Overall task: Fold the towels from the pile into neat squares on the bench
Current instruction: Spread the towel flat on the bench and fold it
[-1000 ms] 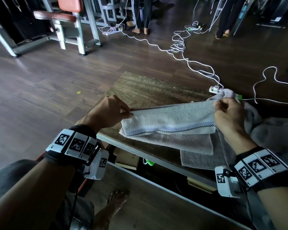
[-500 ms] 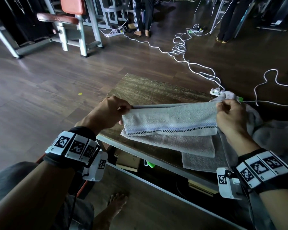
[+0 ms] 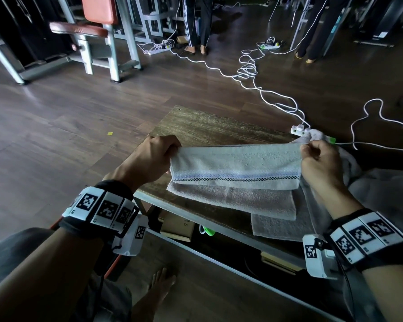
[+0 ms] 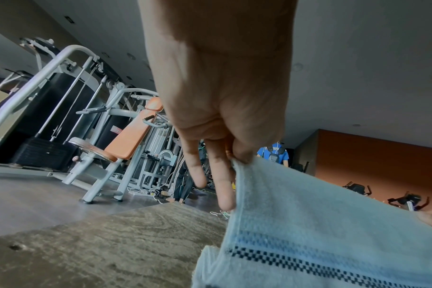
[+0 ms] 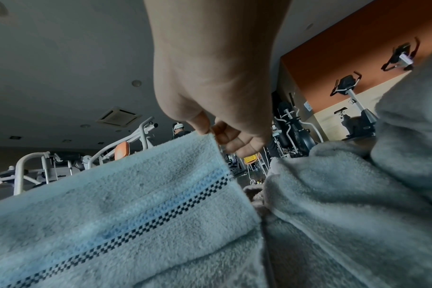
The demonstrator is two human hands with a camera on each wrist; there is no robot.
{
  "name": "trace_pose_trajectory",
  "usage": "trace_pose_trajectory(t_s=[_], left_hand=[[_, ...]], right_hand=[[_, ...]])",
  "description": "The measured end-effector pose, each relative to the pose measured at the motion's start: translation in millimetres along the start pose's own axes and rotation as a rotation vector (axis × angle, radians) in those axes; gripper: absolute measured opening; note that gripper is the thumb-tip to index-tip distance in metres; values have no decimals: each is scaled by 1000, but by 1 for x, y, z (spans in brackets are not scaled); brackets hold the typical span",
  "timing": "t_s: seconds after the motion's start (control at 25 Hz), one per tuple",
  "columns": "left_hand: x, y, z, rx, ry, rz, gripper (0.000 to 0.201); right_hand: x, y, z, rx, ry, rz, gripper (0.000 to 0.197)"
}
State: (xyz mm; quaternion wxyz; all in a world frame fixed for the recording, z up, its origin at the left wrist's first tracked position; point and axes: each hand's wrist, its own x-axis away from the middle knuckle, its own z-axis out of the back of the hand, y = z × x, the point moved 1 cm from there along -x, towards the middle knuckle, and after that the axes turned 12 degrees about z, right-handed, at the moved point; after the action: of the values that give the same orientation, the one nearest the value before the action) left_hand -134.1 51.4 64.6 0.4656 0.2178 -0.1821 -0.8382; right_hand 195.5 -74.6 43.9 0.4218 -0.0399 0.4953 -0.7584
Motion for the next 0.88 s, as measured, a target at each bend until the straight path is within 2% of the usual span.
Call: trace_pose_trajectory(t_s=[0.12, 0.2, 0.24, 0.36, 0.52, 0.6, 0.68, 0.76, 0.88], left_hand=[[-6, 8, 20, -14, -3, -25, 29], [-26, 17, 38, -69, 64, -47, 33], [-41, 23, 49, -100, 91, -52, 32], [-83, 49, 85, -198, 142, -26, 25], [-109, 88, 143, -244, 312, 45, 28], [-107, 96, 165, -195, 415, 23, 27], [-94, 91, 172, -120, 452, -18, 29], [-69, 78, 161, -103, 444, -16, 31], [-23, 53, 122, -91, 342, 19, 26]], right_hand=[[-10, -13, 16, -69, -16, 12, 20], [-29, -29, 24, -76, -19, 17, 9], [-42, -40, 26, -112, -14, -3, 9], [-85, -80, 30, -330, -14, -93, 27], [-120, -143, 56, -592, 57, -23, 28], [-121, -157, 69, -612, 95, 71, 28], [-112, -153, 75, -540, 96, 166, 29], [-93, -135, 77, -421, 65, 209, 29], [-43, -96, 69, -318, -30, 153, 27]])
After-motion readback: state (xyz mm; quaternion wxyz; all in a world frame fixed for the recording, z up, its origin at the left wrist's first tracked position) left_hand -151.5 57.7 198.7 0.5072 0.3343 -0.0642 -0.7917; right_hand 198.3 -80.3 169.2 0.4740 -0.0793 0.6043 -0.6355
